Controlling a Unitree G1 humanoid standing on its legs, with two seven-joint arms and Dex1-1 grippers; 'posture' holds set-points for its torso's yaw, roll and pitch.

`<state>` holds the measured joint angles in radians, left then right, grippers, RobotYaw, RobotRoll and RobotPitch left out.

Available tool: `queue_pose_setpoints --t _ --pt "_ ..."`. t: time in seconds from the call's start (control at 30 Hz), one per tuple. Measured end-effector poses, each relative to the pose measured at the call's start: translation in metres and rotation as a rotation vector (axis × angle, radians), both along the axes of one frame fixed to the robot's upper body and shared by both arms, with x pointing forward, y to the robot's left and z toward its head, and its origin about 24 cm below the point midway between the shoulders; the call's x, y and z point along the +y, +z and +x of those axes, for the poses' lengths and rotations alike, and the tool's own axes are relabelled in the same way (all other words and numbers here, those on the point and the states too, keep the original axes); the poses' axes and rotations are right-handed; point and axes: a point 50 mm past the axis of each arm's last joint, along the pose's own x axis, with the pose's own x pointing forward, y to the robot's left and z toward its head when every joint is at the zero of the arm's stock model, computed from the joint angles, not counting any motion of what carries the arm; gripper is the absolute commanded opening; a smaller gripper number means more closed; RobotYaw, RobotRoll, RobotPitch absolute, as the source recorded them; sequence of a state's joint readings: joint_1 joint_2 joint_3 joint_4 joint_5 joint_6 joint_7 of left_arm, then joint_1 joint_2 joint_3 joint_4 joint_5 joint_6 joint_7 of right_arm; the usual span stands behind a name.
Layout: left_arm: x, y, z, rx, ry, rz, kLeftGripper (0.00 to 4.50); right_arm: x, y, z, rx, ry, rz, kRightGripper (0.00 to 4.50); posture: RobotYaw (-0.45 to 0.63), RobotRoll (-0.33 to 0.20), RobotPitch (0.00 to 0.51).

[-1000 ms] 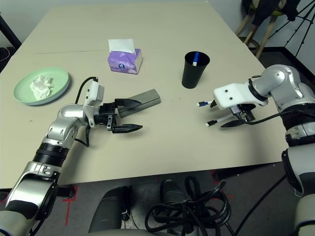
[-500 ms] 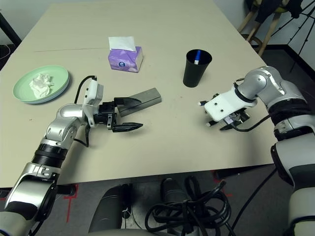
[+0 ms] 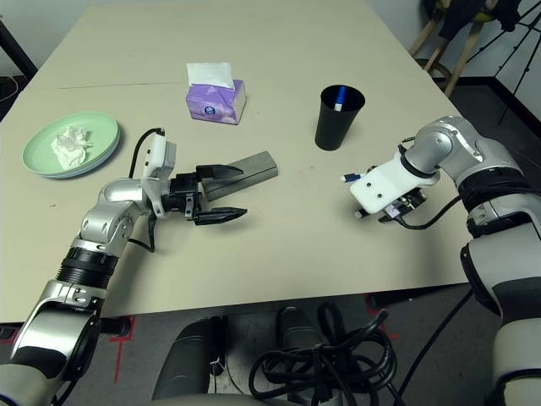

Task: Organize and tidy the items on the table.

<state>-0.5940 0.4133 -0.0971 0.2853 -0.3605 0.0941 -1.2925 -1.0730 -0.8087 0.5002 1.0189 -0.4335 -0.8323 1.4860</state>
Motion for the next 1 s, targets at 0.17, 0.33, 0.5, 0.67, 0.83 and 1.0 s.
queue_pose_setpoints --t 0.17,0.33,0.5,0.67,0.83,1.0 --pt "0.0 0.0 0.0 -0.004 0.001 -0.001 4.5 0.001 0.0 0.0 0.006 0.001 0.001 0.3 0.03 0.0 0.17" --pt "0.0 0.001 0.0 -0.015 0.002 -0.005 4.5 0.0 0.0 -0.001 0.029 -0.009 0.007 0.3 0.04 0.0 0.161" --pt "0.001 0.003 0.0 -0.02 0.004 -0.02 4.5 0.004 0.001 -0.002 0.099 -0.097 0.138 0.3 0.03 0.0 0.154" --pt "0.001 0.003 0.0 -0.025 0.001 -0.024 4.5 0.016 0.025 -0.007 0.174 -0.225 0.446 0.3 0.02 0.0 0.15" --pt "0.002 0.004 -0.001 -0.031 -0.006 -0.025 4.5 0.039 0.059 -0.003 0.173 -0.223 0.939 0.3 0.01 0.0 0.146" --pt "0.003 0.005 -0.001 -0.035 -0.011 -0.032 4.5 0.048 0.074 0.0 0.095 -0.289 1.43 0.3 0.0 0.0 0.145"
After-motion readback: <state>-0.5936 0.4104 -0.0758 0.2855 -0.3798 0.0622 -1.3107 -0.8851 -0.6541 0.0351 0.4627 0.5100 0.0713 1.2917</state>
